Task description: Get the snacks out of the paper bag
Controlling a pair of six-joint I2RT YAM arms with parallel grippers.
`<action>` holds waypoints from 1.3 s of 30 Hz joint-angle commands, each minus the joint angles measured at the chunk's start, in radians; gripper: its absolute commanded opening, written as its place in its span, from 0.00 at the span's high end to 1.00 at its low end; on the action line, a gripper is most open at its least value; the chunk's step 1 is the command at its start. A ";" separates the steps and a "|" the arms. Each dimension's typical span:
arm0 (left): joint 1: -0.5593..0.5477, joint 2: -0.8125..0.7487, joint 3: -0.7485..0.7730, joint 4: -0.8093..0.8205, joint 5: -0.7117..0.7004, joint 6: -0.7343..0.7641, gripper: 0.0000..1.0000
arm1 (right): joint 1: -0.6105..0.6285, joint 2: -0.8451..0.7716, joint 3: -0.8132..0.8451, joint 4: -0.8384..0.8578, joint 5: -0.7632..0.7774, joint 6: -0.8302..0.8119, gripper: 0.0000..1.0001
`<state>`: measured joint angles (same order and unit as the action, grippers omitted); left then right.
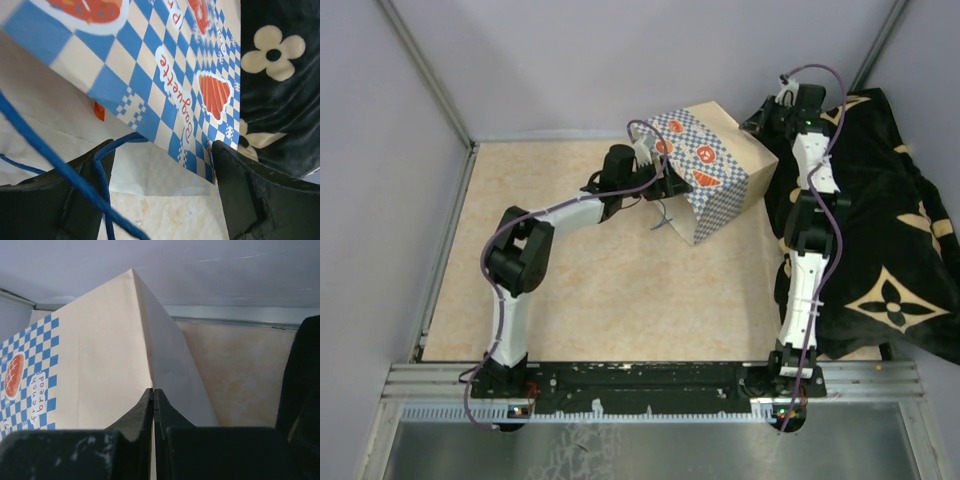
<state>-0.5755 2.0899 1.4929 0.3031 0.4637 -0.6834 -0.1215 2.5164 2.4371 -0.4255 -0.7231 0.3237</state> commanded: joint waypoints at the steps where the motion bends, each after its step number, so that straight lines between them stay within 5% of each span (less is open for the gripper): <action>1: -0.002 0.045 0.070 -0.055 -0.011 0.065 0.16 | -0.008 -0.042 0.052 0.109 -0.052 0.073 1.00; 6: -0.001 -0.110 -0.115 0.011 0.012 0.122 0.16 | -0.007 -0.155 -0.067 0.129 -0.048 0.074 0.94; 10: -0.003 -0.325 -0.359 0.100 0.049 0.154 0.15 | -0.007 -0.348 -0.253 0.195 0.017 0.113 0.14; 12: -0.003 -0.437 -0.499 0.144 0.039 0.171 0.15 | -0.005 -0.477 -0.439 0.258 0.090 0.131 0.01; 18: -0.003 -0.717 -0.877 0.230 -0.103 0.191 0.12 | 0.118 -0.872 -0.869 0.354 0.449 -0.010 0.01; 22: 0.005 -0.762 -0.983 0.223 -0.131 0.173 0.12 | 0.448 -1.027 -1.010 0.297 0.766 -0.360 0.01; 25: 0.016 -0.777 -1.035 0.212 -0.125 0.132 0.12 | 0.643 -1.048 -1.095 0.321 0.820 -0.506 0.01; 32: 0.038 -0.805 -1.134 0.303 -0.104 0.084 0.12 | 0.785 -0.857 -0.928 0.201 0.740 -0.515 0.06; 39: 0.039 -0.864 -1.171 0.266 -0.118 0.101 0.12 | 0.799 -0.620 -0.710 0.077 0.694 -0.497 0.15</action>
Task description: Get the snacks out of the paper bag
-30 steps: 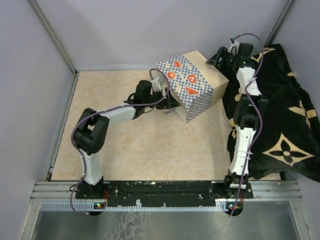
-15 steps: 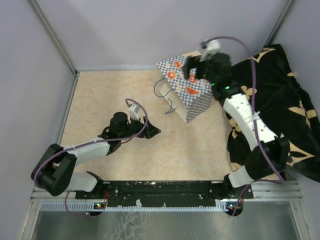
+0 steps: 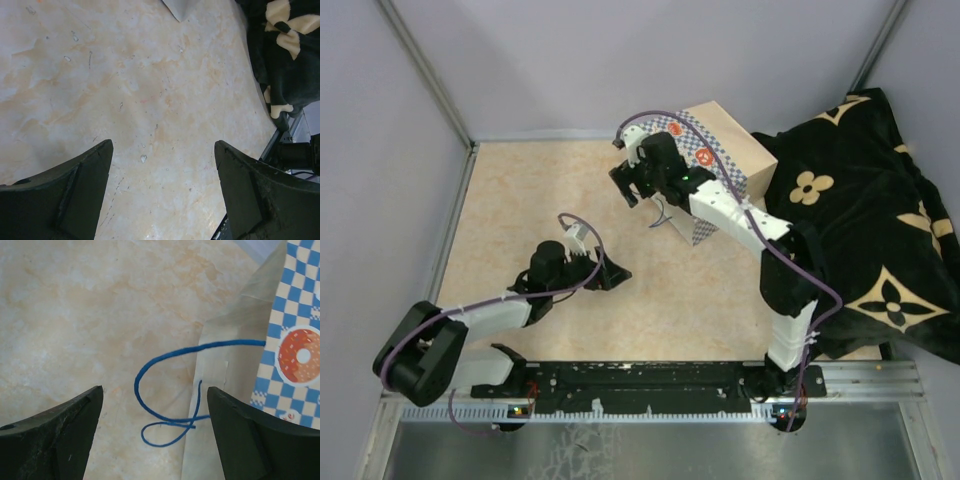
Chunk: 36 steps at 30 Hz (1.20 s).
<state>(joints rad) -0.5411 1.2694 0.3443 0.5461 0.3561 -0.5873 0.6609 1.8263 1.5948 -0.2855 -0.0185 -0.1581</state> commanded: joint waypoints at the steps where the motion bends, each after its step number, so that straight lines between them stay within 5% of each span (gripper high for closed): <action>1: 0.006 -0.051 -0.025 0.012 -0.016 0.010 0.12 | 0.019 0.103 0.168 -0.086 -0.013 -0.011 0.18; 6: 0.006 -0.079 -0.030 -0.015 -0.041 0.027 0.12 | 0.026 0.208 0.308 -0.159 -0.025 0.003 0.33; 11: 0.006 -0.050 0.012 0.018 -0.031 0.021 0.12 | 0.027 0.155 0.305 -0.133 -0.049 0.028 0.88; 13: 0.005 -0.001 0.051 0.046 -0.014 0.017 0.12 | 0.025 0.112 0.290 -0.121 -0.040 0.036 1.00; 25: 0.004 0.363 0.399 0.351 0.215 -0.178 0.18 | -0.128 -0.068 0.216 -0.117 -0.021 0.213 1.00; 36: -0.006 0.738 0.761 0.436 0.024 -0.170 0.43 | -0.278 -0.147 0.078 -0.042 -0.171 0.347 1.00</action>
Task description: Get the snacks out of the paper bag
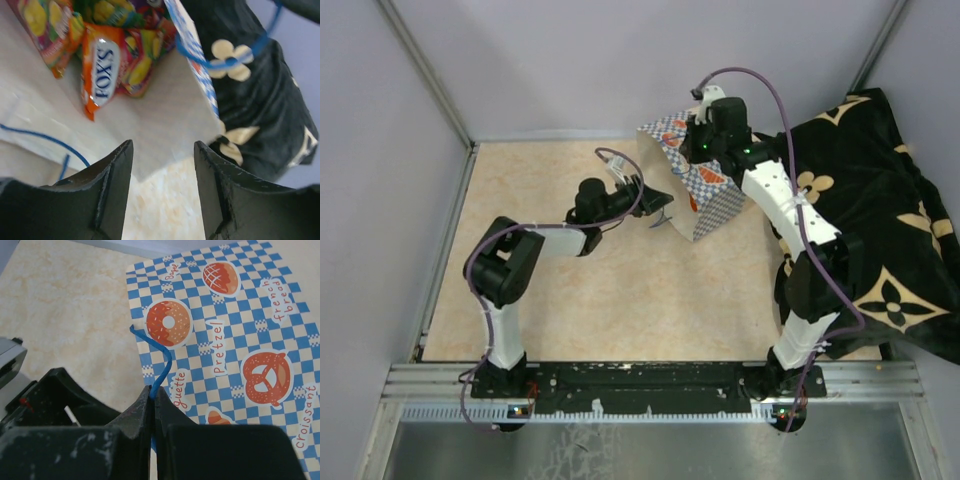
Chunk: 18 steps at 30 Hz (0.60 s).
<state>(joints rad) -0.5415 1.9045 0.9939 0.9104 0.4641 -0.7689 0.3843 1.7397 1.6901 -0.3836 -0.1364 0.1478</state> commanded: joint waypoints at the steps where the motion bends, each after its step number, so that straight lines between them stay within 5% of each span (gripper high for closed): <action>1: -0.011 0.132 0.144 0.057 -0.108 0.033 0.43 | -0.004 -0.059 -0.020 0.056 -0.057 0.040 1.00; 8: -0.062 0.288 0.370 -0.128 -0.296 0.224 0.38 | -0.020 -0.067 -0.032 0.052 -0.078 0.040 1.00; 18: -0.077 0.474 0.555 -0.194 -0.315 0.213 0.46 | -0.046 -0.079 -0.056 0.059 -0.109 0.039 1.00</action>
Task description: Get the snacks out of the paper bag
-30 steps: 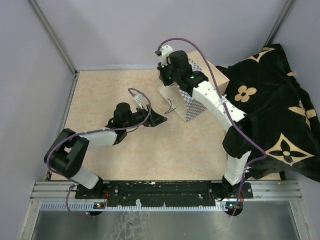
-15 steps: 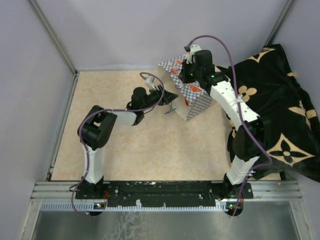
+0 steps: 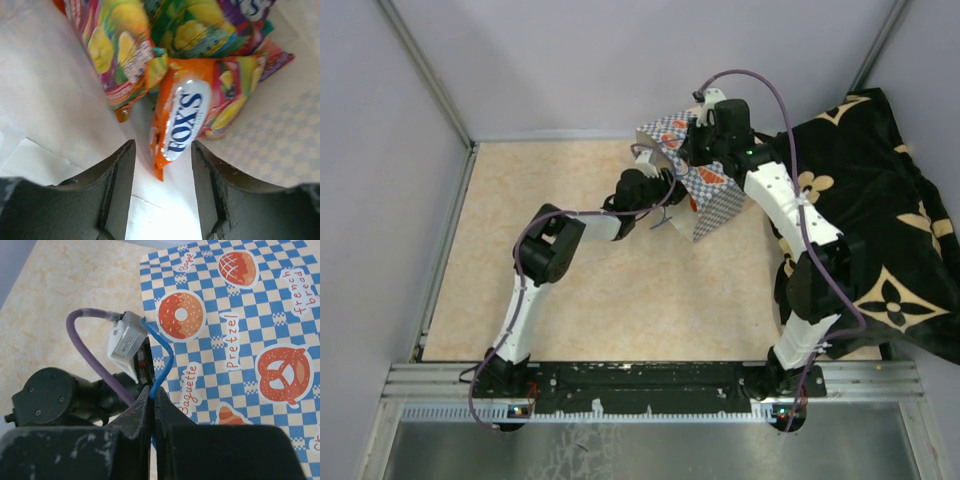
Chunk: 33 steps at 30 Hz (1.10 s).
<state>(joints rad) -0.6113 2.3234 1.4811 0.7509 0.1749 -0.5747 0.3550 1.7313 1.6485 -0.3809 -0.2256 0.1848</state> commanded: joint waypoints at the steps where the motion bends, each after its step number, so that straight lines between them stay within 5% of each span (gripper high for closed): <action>1: -0.010 0.072 0.089 -0.046 -0.029 0.019 0.46 | -0.017 -0.071 -0.020 0.058 -0.023 0.002 1.00; 13: -0.053 0.156 0.202 -0.035 0.017 -0.010 0.58 | -0.039 -0.132 -0.069 0.073 -0.037 0.002 1.00; 19: -0.060 0.135 0.179 -0.024 0.010 0.004 1.00 | -0.045 -0.148 -0.072 0.075 -0.042 0.005 1.00; 28: -0.053 -0.148 -0.194 0.110 -0.044 0.190 1.00 | -0.057 -0.172 -0.082 0.091 -0.052 0.009 1.00; 33: -0.020 -0.355 -0.429 0.135 0.038 0.253 1.00 | -0.064 -0.190 -0.090 0.106 -0.051 0.011 1.00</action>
<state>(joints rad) -0.6567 2.1353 1.1797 0.7967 0.1585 -0.4107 0.3046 1.6157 1.5639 -0.3351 -0.2703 0.1879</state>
